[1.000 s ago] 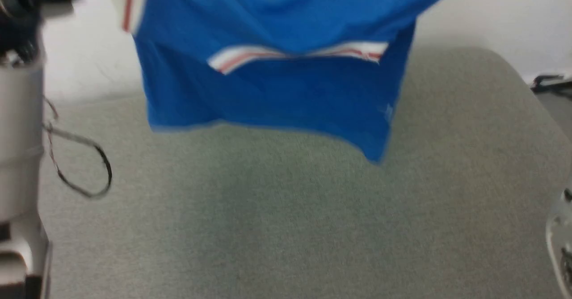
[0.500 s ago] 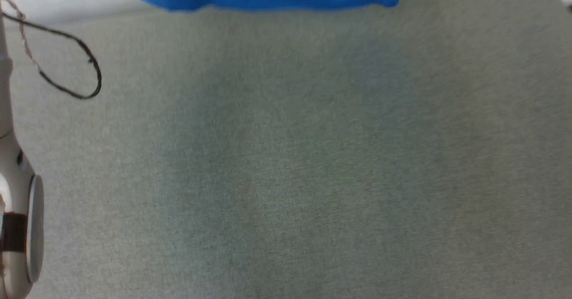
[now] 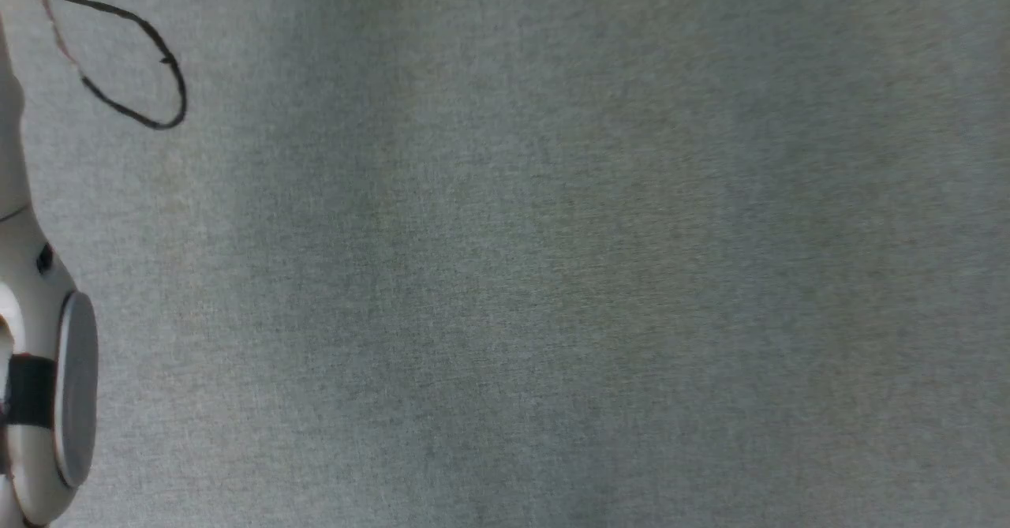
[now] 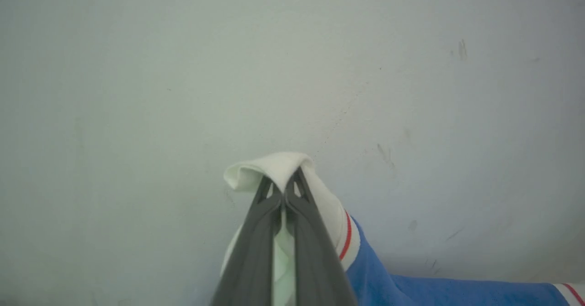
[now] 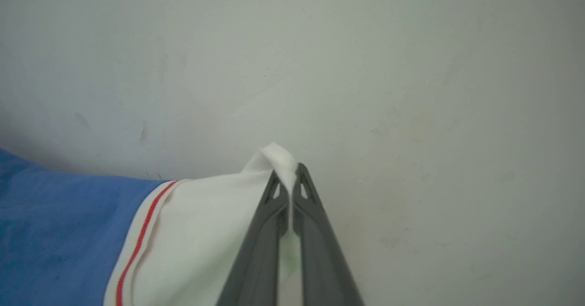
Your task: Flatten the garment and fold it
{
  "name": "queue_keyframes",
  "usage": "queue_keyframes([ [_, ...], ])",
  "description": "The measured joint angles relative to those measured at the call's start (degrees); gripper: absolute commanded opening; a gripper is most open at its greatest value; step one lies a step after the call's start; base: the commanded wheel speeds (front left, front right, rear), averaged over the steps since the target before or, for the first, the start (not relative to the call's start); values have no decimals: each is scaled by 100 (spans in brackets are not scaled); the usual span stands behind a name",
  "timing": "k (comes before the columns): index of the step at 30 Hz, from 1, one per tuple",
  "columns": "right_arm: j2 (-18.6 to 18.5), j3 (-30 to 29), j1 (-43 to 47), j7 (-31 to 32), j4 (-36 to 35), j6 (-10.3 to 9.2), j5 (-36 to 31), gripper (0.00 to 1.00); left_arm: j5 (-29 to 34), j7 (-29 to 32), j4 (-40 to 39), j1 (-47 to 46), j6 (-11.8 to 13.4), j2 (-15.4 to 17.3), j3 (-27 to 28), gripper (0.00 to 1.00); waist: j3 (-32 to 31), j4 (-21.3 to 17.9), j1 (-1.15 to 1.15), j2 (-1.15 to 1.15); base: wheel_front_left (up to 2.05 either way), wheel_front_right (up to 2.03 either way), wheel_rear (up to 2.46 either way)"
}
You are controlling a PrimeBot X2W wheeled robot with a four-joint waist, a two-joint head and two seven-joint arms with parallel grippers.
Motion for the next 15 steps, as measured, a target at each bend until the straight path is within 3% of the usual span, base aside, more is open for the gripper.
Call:
queue_keyframes([
  [6, -155, 426, 153, -96, -180, 0, 434, 0, -276, 142, -126, 425, -275, -30, 1, 0, 289, 139, 0, 0, 0, 0, 0],
  [9, -310, 548, 477, -62, -549, 0, 900, 0, -434, 333, -438, 730, -297, -22, 38, 0, 323, 199, -1, 0, 0, 0, 0],
  [15, -619, 127, 1802, 258, -1637, 0, 1637, 0, -868, 884, -1528, 1765, -215, 8, 179, 0, 135, 225, -1, 0, 0, 0, 0],
])
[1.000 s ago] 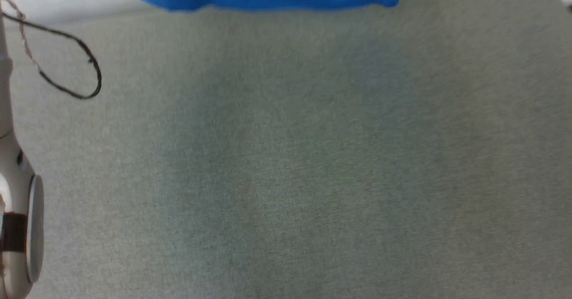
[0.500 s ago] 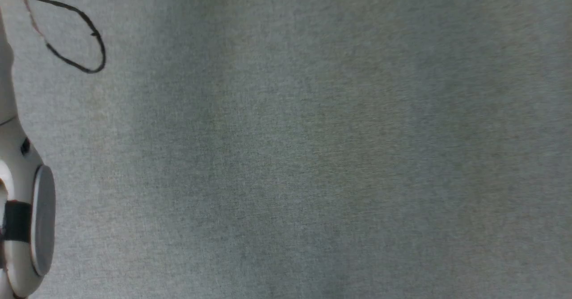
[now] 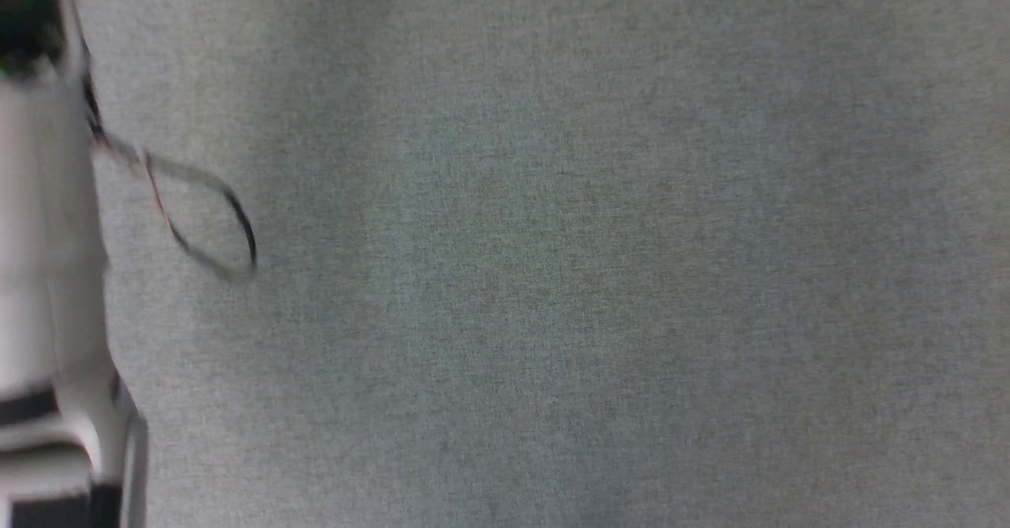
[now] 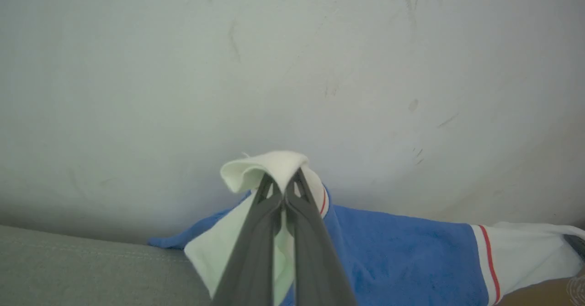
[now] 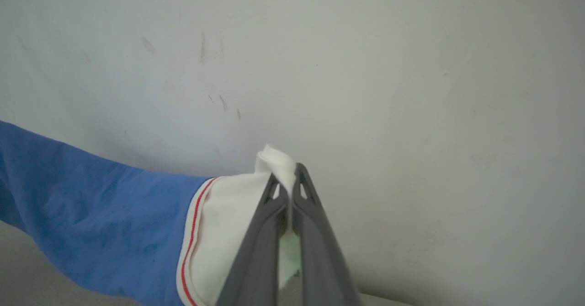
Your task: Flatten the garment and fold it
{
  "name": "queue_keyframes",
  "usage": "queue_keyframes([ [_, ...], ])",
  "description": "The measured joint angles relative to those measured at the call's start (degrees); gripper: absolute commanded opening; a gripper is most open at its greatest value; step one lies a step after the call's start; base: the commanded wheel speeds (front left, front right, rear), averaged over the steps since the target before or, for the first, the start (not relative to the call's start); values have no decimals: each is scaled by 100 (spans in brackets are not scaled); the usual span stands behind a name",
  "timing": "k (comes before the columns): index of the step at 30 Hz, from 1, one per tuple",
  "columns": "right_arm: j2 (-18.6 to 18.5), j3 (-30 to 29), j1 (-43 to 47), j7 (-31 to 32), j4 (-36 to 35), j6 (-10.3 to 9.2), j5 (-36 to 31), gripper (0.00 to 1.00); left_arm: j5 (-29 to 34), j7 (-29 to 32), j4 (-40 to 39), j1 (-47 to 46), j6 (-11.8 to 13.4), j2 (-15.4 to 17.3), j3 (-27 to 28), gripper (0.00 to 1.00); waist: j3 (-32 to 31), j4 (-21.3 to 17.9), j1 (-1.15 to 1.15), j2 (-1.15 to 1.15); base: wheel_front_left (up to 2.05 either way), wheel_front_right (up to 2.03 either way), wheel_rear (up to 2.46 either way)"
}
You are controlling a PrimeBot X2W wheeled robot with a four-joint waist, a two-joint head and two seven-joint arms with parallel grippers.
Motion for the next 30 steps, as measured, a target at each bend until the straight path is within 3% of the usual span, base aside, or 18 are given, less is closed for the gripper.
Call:
queue_keyframes([
  [6, 201, -926, 2018, 449, -1403, 0, 360, 0, -338, 468, -1426, 1944, 212, 47, 29, 0, -435, 11, -1, 0, 0, 0, 0],
  [15, 1334, -1897, 4909, 980, -3227, -1, 428, 0, -438, 330, -2862, 4911, 589, -140, 32, 0, -1293, 11, -2, 1, 0, 0, 0],
  [21, 1755, -2189, 6368, 1010, -3628, -1, 534, 0, -539, 298, -3185, 6558, 645, -238, -91, 0, -1849, 18, -2, 1, 0, 0, 0],
  [30, 1831, -2249, 8589, 918, -3565, -1, 1128, 0, -692, 115, -3485, 8405, 592, -272, -121, 0, -2541, 75, -2, 1, 0, 0, 0],
])
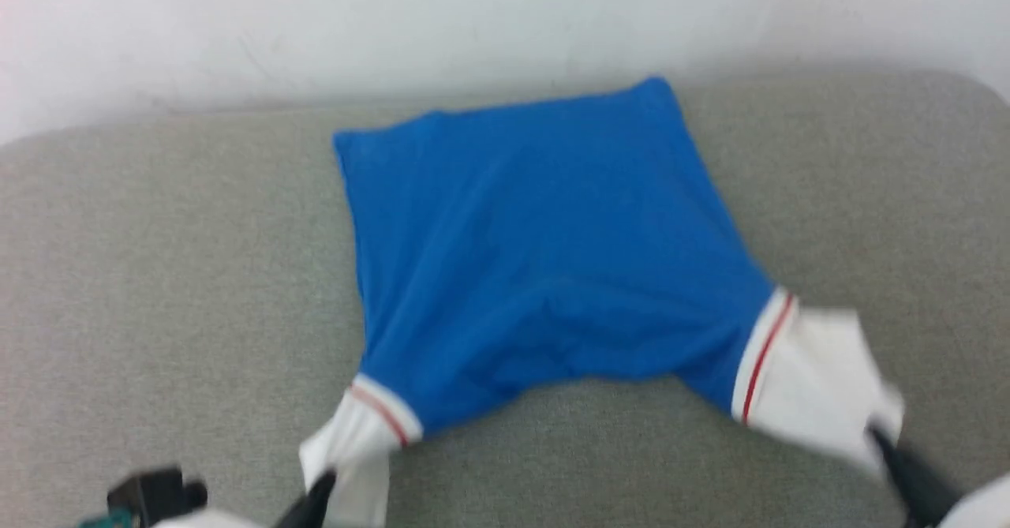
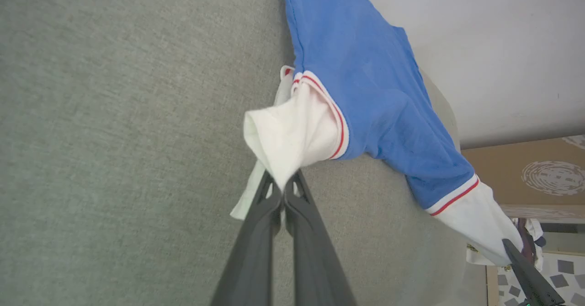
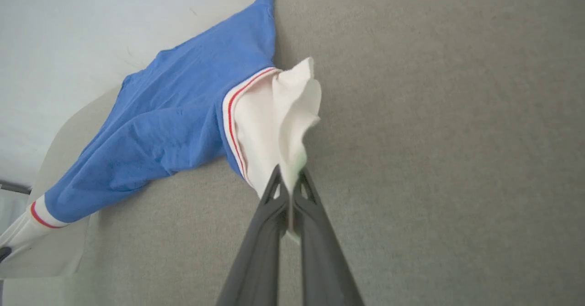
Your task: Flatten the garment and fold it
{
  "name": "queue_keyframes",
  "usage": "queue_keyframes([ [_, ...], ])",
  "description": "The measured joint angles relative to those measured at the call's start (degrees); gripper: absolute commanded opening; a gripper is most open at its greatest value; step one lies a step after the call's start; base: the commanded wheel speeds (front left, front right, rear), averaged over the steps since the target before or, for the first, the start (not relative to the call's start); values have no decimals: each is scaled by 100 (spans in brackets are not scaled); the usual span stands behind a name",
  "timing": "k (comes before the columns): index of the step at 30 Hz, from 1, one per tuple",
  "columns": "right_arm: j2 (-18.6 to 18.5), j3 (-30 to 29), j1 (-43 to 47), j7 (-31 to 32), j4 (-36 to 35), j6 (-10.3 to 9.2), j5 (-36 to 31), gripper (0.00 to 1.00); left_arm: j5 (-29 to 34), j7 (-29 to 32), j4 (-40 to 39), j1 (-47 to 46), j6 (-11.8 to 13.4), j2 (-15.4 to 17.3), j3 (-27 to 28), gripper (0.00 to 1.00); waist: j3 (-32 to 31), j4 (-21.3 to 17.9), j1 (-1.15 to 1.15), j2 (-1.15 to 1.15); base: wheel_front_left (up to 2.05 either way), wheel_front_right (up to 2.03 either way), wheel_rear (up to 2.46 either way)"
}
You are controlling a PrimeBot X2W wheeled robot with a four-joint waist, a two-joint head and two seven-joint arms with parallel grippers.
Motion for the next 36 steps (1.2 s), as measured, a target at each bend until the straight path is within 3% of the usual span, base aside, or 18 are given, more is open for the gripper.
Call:
queue_keyframes([
  [10, 8, 244, 1619, 1018, -491, 0, -52, 0, -123, 352, -392, 1206, -109, 455, 26, 0, -521, 66, 1, 0, 0, 0, 0],
  [17, 9, 137, 2155, 1604, -921, 0, 245, 0, -265, 445, -654, 1706, -131, 514, 43, 0, -656, 112, 1, 0, 0, 0, 0],
  [21, 9, -71, 2140, 1418, -1095, 0, 197, 0, -171, 245, -736, 1751, -154, 554, 210, 0, -590, 123, 2, 0, 0, 0, 0],
  [26, -7, -99, 1594, 851, -1016, 0, -625, 0, -29, 131, -722, 1393, -214, 548, 133, 0, -464, 130, 2, 0, 0, 0, 0],
  [31, -179, 281, 983, 343, -350, 0, -1281, 0, 159, 111, -610, 829, -259, 524, -62, 0, -300, 114, 3, 0, 0, 0, 0],
  [36, -243, 646, 726, 99, 619, 0, -1478, 0, 229, 190, -491, 404, -267, 480, -274, 0, -163, 98, 3, 0, 0, 0, 0],
])
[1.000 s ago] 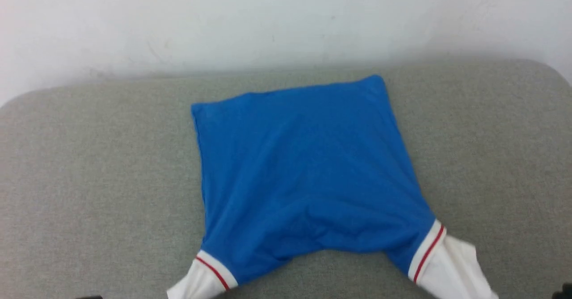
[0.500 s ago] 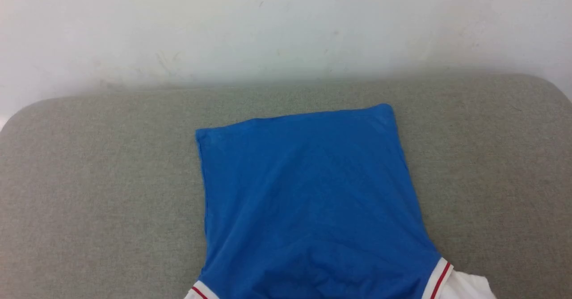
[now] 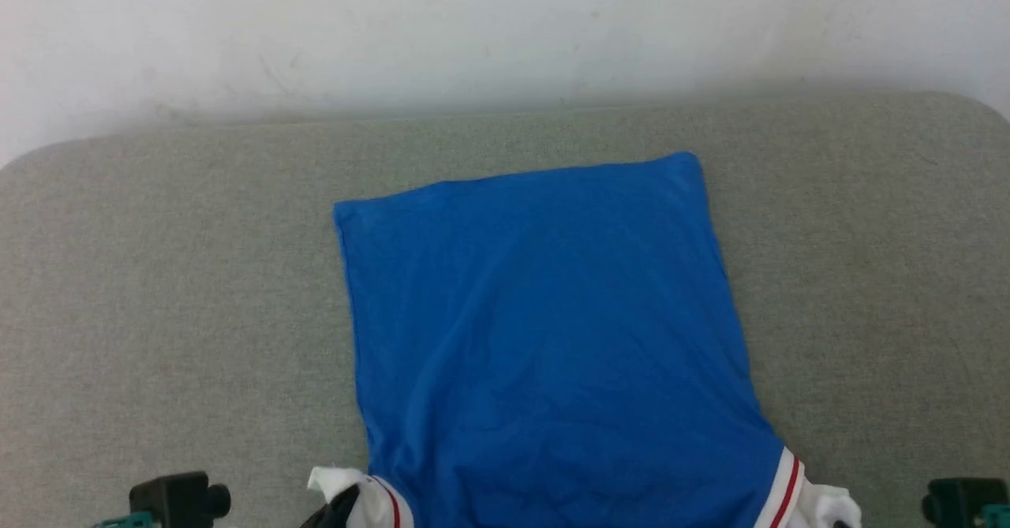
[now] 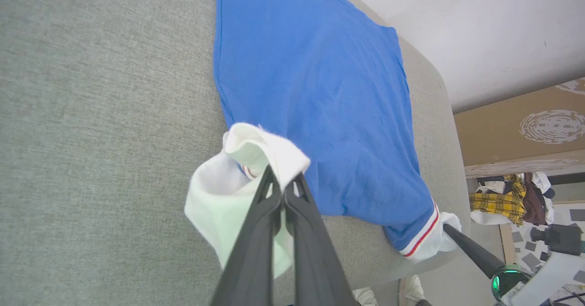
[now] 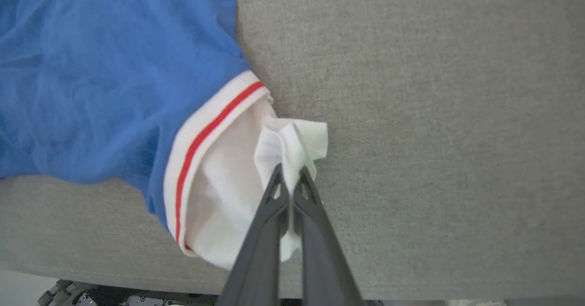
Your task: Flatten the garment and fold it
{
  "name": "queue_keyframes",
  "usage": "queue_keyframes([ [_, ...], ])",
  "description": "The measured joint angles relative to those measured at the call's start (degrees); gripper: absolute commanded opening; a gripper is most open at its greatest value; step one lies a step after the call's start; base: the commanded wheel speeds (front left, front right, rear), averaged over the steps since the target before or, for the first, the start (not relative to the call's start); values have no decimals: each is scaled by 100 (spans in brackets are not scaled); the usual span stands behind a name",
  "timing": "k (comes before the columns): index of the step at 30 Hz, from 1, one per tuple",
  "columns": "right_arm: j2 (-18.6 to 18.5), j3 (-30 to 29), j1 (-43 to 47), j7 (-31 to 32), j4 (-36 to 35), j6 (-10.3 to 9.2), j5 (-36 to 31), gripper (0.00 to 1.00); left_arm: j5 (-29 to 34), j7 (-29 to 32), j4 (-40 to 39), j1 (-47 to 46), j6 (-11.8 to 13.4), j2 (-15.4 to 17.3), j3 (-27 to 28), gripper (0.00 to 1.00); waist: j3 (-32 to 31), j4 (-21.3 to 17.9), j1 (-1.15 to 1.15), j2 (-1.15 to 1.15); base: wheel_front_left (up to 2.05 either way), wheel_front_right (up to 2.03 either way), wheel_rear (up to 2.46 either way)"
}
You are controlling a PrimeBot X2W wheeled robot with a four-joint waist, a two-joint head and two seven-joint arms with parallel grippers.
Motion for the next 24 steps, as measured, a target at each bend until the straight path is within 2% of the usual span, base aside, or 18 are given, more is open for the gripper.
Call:
queue_keyframes([
  [6, -43, 168, -161, -441, 886, 0, -54, 0, 91, 2, 92, -201, 0, -40, -88, 0, 26, 39, 0, 0, 0, 0, 0],
  [7, -40, 185, -176, -497, 956, 0, -57, 25, 96, -1, 107, -220, 0, -45, -91, 0, 19, 47, 0, 0, 0, 0, 0],
  [8, -22, 160, -189, -541, 1006, 0, -42, 85, 96, -10, 118, -224, 1, -59, -89, 0, 9, 55, 0, 0, 0, 0, 0],
  [9, -2, 124, -192, -568, 1004, 0, -37, 100, 96, -24, 130, -224, 2, -75, -91, 0, -3, 62, 0, 0, 0, 0, 0],
  [12, 11, 25, -193, -545, 710, 0, 0, 100, 96, -58, 135, -222, 2, -91, -94, 0, -31, 81, -1, 0, 0, 0, 0],
  [17, -51, -397, -357, -180, -568, 0, 236, 100, 96, -154, 103, -211, 1, -136, -88, 0, 23, 100, -1, 0, 0, 0, 0],
  [21, -294, -839, -1152, 56, -1402, 0, 111, 100, 96, -224, 58, -215, -38, -160, -90, 0, 171, 121, -1, 0, 0, 0, 0],
  [24, -353, -881, -2057, 283, -1635, 0, 151, 100, 96, -252, 45, -227, -100, -163, -107, 0, 334, 142, -1, 0, 0, 0, 0],
])
